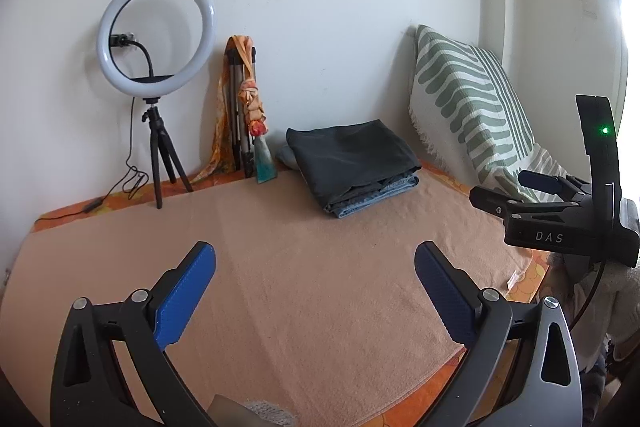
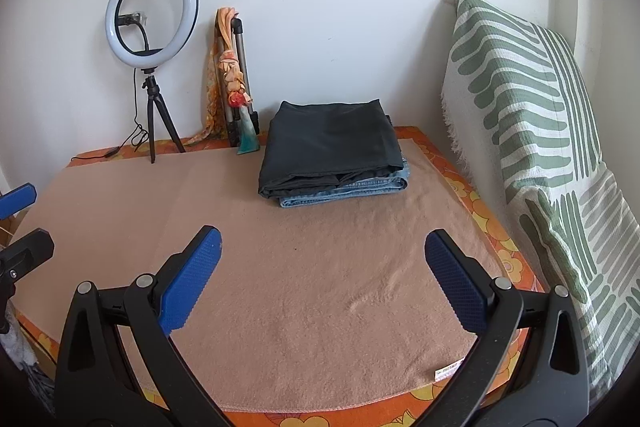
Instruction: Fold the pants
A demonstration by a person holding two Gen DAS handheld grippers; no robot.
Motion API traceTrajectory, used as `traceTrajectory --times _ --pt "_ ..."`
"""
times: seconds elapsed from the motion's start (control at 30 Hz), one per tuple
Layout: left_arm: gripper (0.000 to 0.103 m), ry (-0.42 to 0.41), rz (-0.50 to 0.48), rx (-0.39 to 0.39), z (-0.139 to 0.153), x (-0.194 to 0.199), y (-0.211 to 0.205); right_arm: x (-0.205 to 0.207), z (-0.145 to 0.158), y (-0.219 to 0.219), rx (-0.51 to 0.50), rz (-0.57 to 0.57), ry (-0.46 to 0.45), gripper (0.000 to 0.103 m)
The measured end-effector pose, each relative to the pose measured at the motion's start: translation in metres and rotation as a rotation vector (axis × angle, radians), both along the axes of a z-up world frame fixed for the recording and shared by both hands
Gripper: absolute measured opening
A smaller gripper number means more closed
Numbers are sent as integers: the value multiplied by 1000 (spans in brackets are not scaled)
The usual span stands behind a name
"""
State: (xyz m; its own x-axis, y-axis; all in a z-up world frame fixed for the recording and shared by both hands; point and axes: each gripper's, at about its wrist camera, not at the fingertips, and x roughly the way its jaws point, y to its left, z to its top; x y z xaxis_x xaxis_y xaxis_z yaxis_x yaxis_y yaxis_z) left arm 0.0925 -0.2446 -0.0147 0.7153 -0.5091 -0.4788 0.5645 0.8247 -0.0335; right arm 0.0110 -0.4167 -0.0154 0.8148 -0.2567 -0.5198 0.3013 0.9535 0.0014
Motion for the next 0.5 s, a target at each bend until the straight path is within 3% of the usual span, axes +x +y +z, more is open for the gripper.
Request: traceTrajectory --times 0.5 --pt "100 51 26 -37 -28 12 5 4 -30 2 -7 -21 -23 103"
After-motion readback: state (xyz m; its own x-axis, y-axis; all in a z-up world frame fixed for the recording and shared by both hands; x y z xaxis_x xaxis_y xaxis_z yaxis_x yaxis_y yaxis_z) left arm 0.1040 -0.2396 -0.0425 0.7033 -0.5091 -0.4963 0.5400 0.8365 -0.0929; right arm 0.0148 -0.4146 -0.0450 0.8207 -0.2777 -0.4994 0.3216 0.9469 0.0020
